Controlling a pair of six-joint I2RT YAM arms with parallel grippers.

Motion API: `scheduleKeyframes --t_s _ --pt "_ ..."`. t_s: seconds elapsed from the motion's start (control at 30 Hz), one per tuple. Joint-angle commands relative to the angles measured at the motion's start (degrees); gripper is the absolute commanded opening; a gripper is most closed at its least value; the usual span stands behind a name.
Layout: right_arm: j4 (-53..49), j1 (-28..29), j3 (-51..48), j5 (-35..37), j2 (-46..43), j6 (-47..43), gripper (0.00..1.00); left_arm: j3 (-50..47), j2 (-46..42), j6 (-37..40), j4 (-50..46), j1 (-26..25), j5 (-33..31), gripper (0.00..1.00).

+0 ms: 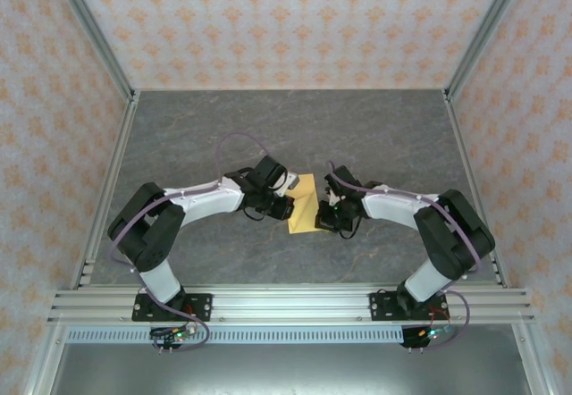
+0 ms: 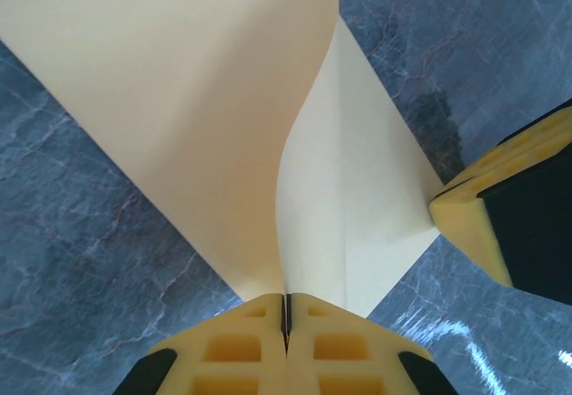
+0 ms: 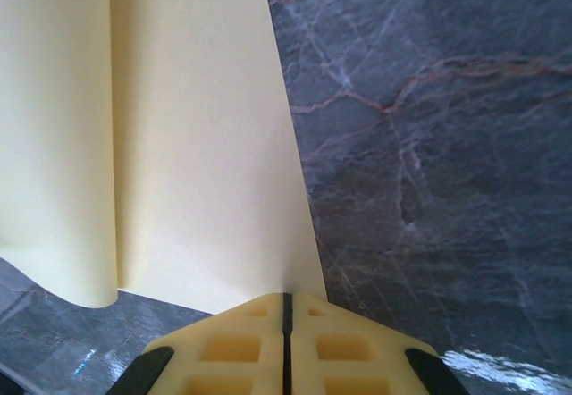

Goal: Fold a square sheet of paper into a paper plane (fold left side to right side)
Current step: Fold the triangle a second time at the center of the table.

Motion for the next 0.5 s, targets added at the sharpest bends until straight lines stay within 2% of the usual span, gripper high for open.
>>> scheduleKeyframes --t_s 0.0,0.47 --pt "-3.28 0.42 1.12 2.97 1.19 -1.48 0.10 2.28 1.51 2.26 -3.04 0.58 -0.46 0.04" --pt "-3.33 0.98 1.45 2.38 1.90 -1.83 0.10 4.19 4.95 3.82 -3.04 1.59 -0.35 0.04"
